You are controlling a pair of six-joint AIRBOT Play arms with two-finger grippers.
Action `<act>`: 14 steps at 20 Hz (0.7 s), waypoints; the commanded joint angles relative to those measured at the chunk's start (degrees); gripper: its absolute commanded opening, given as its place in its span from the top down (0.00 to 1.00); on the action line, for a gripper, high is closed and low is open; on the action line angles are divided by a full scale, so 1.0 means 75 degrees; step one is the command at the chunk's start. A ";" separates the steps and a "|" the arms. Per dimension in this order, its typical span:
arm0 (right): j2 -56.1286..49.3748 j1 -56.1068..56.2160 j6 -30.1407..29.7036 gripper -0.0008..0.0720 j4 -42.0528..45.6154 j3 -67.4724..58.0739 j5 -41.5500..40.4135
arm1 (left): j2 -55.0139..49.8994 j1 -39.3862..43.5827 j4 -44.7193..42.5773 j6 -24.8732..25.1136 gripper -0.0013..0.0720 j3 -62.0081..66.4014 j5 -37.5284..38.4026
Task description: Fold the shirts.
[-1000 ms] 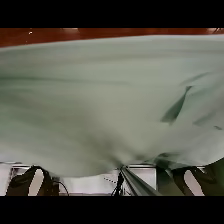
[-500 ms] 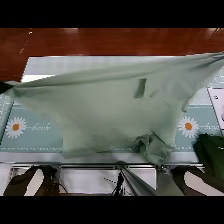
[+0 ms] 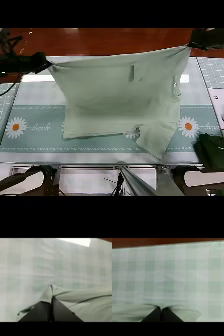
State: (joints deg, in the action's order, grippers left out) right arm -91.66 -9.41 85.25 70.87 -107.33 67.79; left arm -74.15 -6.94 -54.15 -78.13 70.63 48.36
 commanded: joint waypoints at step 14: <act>-0.2034 0.0201 0.0644 0.93 0.0169 0.0000 -0.0510 | -0.2311 0.0207 0.0688 0.0131 0.95 0.0009 -0.1253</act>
State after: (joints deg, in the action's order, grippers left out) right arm -106.96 -7.62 89.62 71.07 -107.28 60.66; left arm -91.20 -4.58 -48.60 -77.14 70.63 36.05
